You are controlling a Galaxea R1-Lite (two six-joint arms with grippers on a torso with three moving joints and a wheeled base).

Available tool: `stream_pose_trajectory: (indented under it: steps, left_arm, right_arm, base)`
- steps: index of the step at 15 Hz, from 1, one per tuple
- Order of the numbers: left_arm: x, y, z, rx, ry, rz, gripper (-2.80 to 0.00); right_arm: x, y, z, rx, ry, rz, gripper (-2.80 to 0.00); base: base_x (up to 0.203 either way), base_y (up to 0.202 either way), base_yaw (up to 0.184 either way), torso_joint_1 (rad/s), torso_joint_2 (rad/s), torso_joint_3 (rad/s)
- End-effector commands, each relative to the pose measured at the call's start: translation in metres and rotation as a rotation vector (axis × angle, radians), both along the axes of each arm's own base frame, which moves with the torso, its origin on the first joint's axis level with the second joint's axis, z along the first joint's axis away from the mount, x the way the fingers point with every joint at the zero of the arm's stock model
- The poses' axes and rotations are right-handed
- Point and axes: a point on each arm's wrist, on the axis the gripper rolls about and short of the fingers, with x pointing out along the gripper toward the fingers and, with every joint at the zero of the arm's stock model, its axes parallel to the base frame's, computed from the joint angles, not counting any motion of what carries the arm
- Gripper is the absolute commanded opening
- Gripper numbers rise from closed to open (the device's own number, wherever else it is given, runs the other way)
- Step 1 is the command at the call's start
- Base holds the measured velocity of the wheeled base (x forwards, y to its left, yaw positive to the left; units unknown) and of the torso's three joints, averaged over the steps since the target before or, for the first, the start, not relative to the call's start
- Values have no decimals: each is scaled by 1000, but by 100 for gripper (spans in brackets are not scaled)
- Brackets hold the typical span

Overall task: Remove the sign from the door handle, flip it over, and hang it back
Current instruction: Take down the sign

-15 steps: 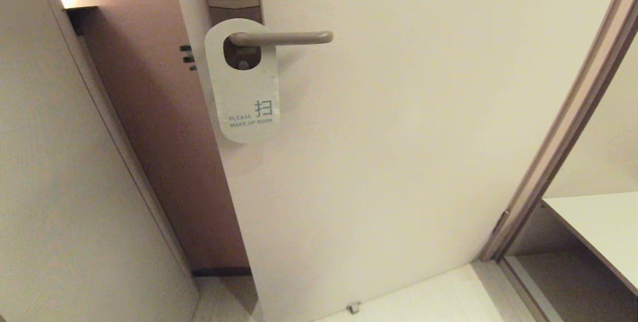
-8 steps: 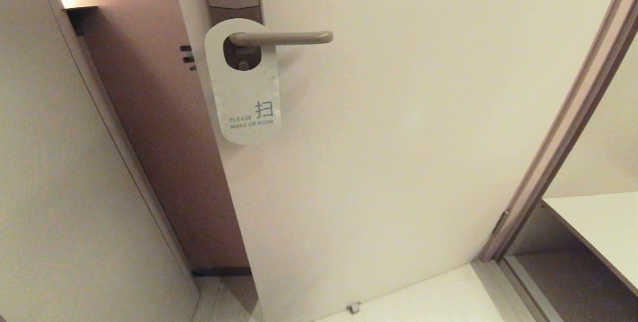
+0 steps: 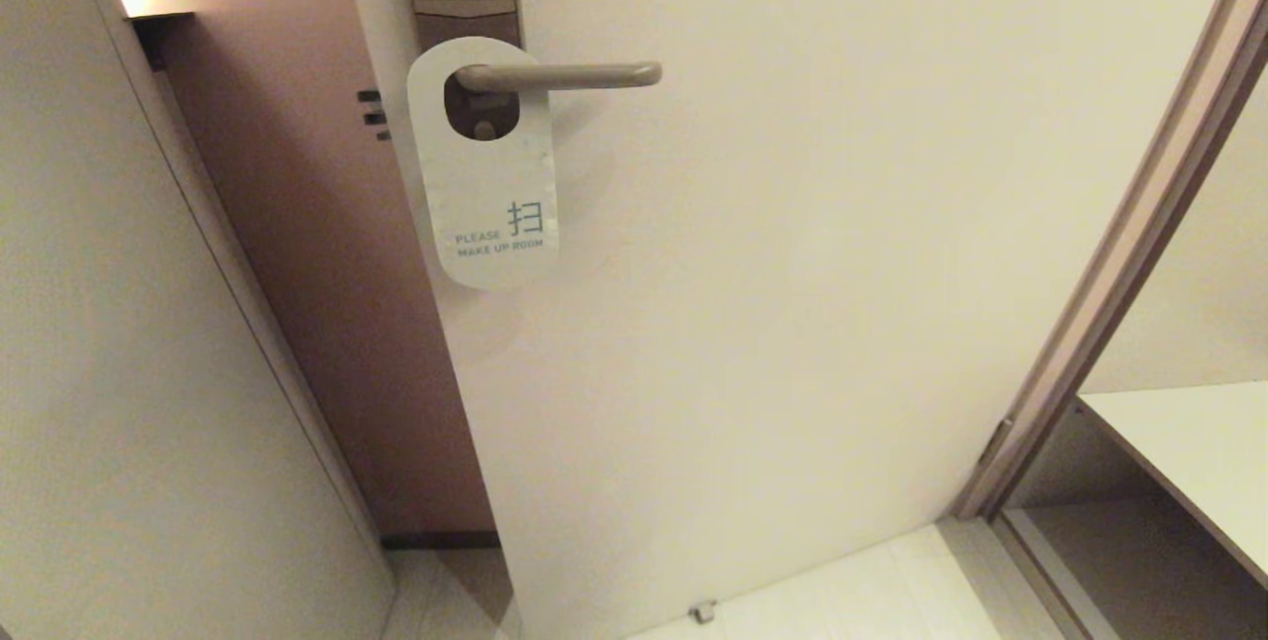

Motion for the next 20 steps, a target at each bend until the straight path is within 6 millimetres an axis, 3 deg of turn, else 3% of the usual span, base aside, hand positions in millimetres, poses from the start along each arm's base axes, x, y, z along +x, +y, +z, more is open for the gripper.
stream_pose_trajectory:
  steps: [1, 5, 20]
  left_arm:
    - [0, 0, 0, -1, 1, -1, -280]
    - [0, 0, 0, -2, 1, 3, -280]
    - [0, 0, 0, 7, 1, -5, -280]
  right_arm:
    - [0, 0, 0, -1, 2, 1, -280]
    - [0, 0, 0, 0, 2, 1, -280]
    - [0, 0, 0, 0, 2, 1, -280]
  base:
    - [0, 0, 0, 0, 0, 0]
    - [-133, 0, -1, -1, 2, 2]
    - [0, 0, 0, 0, 0, 0]
